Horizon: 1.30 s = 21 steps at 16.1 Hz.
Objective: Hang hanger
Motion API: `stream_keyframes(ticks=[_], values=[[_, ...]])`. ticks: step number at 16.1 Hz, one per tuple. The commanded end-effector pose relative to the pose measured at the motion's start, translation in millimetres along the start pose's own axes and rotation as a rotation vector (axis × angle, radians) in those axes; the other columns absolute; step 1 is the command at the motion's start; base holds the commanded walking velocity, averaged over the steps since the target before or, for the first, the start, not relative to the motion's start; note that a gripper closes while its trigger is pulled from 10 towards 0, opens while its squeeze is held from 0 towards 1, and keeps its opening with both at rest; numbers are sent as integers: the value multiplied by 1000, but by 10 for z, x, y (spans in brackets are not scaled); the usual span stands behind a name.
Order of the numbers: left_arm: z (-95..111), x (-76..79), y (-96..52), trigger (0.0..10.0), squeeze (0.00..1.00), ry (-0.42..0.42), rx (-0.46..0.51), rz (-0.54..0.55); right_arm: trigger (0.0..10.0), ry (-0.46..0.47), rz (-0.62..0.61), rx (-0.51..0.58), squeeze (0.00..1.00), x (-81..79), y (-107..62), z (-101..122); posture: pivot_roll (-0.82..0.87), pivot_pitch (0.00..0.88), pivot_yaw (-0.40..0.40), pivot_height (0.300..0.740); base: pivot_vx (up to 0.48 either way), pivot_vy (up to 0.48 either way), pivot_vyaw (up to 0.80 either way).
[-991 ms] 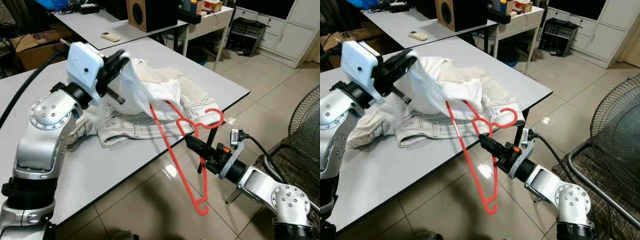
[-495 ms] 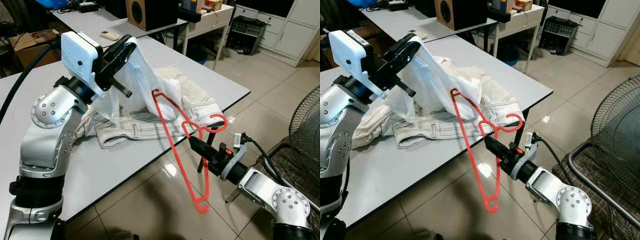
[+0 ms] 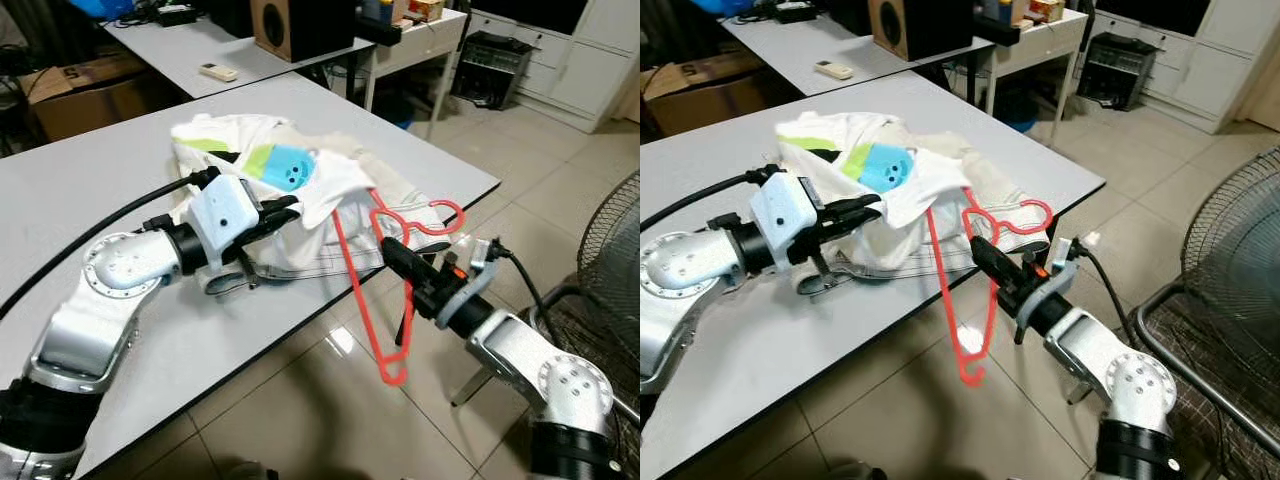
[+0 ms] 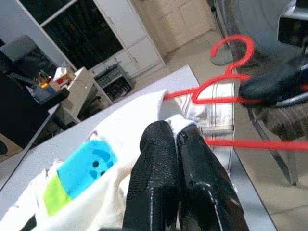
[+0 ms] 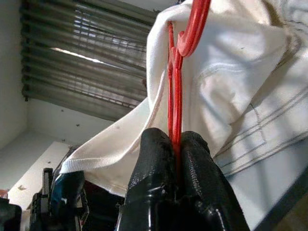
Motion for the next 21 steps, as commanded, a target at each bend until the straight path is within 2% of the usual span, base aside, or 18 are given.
stream_keyframes(ticks=[1,2,4,5,7,8,11,13,15,16,17,18,19,20,21], values=[[130,-30,26,0,0,-4,58,19,10000,-15,2,-29,0,-29,43,-27,7,0,29,740,0,0,0],[202,-63,46,0,0,-20,105,48,10000,-24,-1,-56,0,-26,56,-71,8,0,26,740,0,0,0],[427,-183,41,0,0,-69,262,138,10000,-84,-69,-123,0,70,33,-144,11,0,23,740,0,0,0],[549,-233,24,0,0,-95,336,158,10000,-96,-62,-140,0,85,10,-160,13,0,21,740,0,0,0],[612,-235,14,0,0,-111,373,148,10000,-89,-14,-150,0,35,-11,-172,11,0,21,740,0,0,0],[620,-203,26,0,0,-112,373,134,10000,-112,-4,-174,0,35,-36,-186,13,0,19,740,0,0,0],[632,-192,40,0,0,-117,378,132,10000,-102,45,-200,0,-15,-66,-222,13,0,18,740,0,0,0],[705,-124,67,0,0,-153,415,68,10000,-90,56,-222,0,7,-61,-254,15,0,18,740,0,0,0],[682,-25,109,0,0,-181,388,-6,10000,-89,54,-243,0,16,-45,-288,15,0,18,740,0,0,0],[603,32,136,0,0,-190,329,-36,10000,-100,45,-258,0,32,-40,-305,16,0,18,740,0,0,0],[441,49,158,0,0,-167,209,-28,10000,-127,19,-256,0,60,-36,-296,16,0,18,740,0,0,0],[316,-10,142,0,0,-138,135,21,10000,-177,-37,-186,0,122,-16,-188,14,0,20,740,0,0,0],[260,-69,97,0,0,-129,101,47,10000,-202,-76,-45,0,163,-10,28,14,0,19,740,0,0,0],[207,-141,43,0,0,-125,61,88,10000,-199,-108,72,0,190,-41,232,13,0,19,740,0,0,0],[127,-253,-16,0,0,-115,4,173,10000,-190,-103,125,0,173,-82,340,8,0,20,740,0,0,0]])
Point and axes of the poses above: a point about 5 cm out from each wrist's last joint towards the gripper, its own y axis pointing out of the wrist towards the gripper, its own z axis along the axis of the wrist's last joint, x = y × z, the point moved 1 cm from there along y, pointing out of the wrist towards the gripper, and after that the axes turned 5 degrees about -y, right-handed, at the moved point
